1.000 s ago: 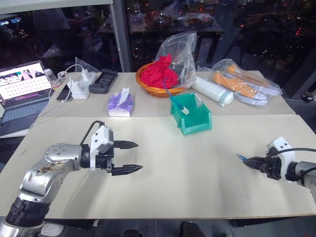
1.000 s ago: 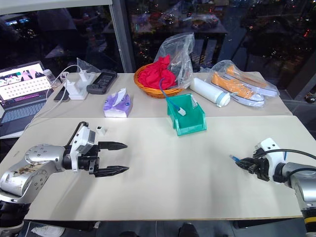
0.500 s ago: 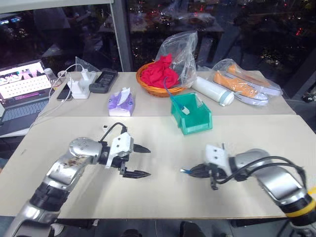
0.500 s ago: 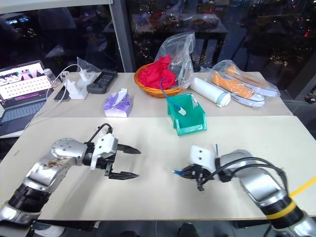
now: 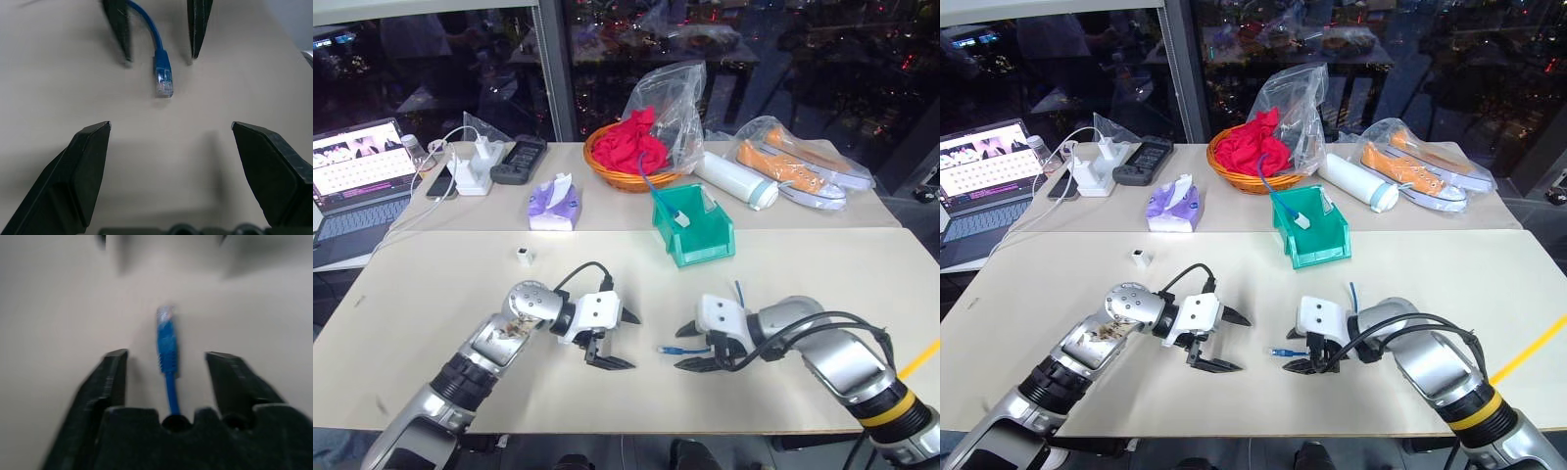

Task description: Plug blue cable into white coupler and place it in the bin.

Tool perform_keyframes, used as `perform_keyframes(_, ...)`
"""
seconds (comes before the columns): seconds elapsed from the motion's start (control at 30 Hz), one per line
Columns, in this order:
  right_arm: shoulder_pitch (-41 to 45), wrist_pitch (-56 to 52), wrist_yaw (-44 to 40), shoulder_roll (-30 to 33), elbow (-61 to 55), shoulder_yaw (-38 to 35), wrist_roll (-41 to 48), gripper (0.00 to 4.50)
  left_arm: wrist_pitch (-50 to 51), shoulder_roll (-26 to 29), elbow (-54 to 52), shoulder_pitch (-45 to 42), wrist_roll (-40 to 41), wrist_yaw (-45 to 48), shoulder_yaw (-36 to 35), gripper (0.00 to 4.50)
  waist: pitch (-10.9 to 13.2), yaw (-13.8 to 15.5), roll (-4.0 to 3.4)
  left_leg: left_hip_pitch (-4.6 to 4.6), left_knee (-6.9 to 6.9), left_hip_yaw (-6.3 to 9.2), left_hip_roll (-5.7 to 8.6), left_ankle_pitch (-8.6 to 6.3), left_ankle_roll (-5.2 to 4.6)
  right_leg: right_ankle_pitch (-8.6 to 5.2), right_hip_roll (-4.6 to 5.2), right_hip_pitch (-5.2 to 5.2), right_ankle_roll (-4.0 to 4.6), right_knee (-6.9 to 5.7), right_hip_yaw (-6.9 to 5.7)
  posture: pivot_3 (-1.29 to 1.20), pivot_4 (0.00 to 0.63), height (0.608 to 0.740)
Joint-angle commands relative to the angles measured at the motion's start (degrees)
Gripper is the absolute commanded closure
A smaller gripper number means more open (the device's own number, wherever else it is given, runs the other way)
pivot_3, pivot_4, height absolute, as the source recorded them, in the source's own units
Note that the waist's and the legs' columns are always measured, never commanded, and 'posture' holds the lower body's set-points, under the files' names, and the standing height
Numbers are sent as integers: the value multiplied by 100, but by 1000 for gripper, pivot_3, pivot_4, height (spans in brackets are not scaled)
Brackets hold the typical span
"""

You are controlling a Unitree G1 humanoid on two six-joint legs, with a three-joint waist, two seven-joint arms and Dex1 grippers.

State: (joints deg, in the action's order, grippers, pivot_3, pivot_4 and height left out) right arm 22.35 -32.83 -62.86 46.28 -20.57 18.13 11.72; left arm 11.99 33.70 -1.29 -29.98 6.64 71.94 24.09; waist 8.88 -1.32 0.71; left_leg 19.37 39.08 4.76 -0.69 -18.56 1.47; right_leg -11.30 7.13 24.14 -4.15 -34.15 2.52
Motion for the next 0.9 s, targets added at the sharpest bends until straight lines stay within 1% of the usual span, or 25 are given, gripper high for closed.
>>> perform_keyframes(0.03, -95, -461, 373, -48, -644, -909, 525, 36, 370, -261, -114, -43, 46, -147, 48, 255, 0, 26, 0, 0, 0, 0, 0, 0, -1, 0, 0, -1, 0, 0, 0, 0, 150, 740)
perform_keyframes(0.1, -156, -712, 506, -33, -872, -1168, 705, 36, 586, -440, -39, -30, 113, -230, 46, 255, 0, 45, 0, 3, 4, 1, 0, 0, -1, 0, 0, -2, -1, -2, 0, 0, 150, 740)
perform_keyframes(0.27, -364, -1473, 943, -32, -1436, -1775, 1181, 36, 627, -849, 264, 9, 87, -322, 152, 255, 0, 55, 0, 2, 7, 1, 1, -1, -2, 1, 0, -4, -1, -1, -1, 0, 150, 740)
perform_keyframes(0.5, -747, -1943, 1418, 36, -1895, -2145, 1462, 36, 524, -1165, 823, -105, -136, -440, 324, 255, 0, 58, 0, -2, 8, 1, 1, -2, -4, 1, 0, -8, -1, -2, 0, 0, 150, 740)
perform_keyframes(0.53, -810, -1994, 1479, 44, -1958, -2227, 1509, 0, 533, -1205, 897, -117, -163, -485, 329, 752, 0, 59, 1, -2, 9, 1, 1, -2, -4, 1, 0, -11, -1, -2, 0, 0, 150, 740)
perform_keyframes(0.57, -846, -2031, 1526, 52, -1999, -2278, 1548, 0, 535, -1233, 949, -125, -183, -511, 329, 1001, 0, 63, 0, -2, 11, 1, 1, -2, -4, 1, 0, -12, -1, -2, 0, 0, 150, 740)
perform_keyframes(0.73, -998, -2293, 1712, 159, -2219, -2575, 1768, 0, 284, -1201, 1126, -130, -341, -439, 446, 2688, 0, 63, 0, -4, 12, 2, 1, -3, -5, 1, 0, -13, -1, -2, 0, 0, 150, 740)
perform_keyframes(0.83, -1172, -3341, 1914, 40, -2473, -3212, 2517, 0, 180, -1236, 1160, -122, -321, -394, 439, 3841, 0, 64, 1, -3, 12, 2, 1, -4, -7, 1, 0, -13, -1, -2, 0, 0, 150, 740)
perform_keyframes(0.9, -1250, -4107, 2090, -260, -2606, -3775, 3232, 0, 165, -1296, 1173, -110, -264, -411, 404, 4442, -1, 69, 2, -4, 12, 3, 1, -5, -8, 1, 0, -15, -1, -1, 0, 0, 150, 740)
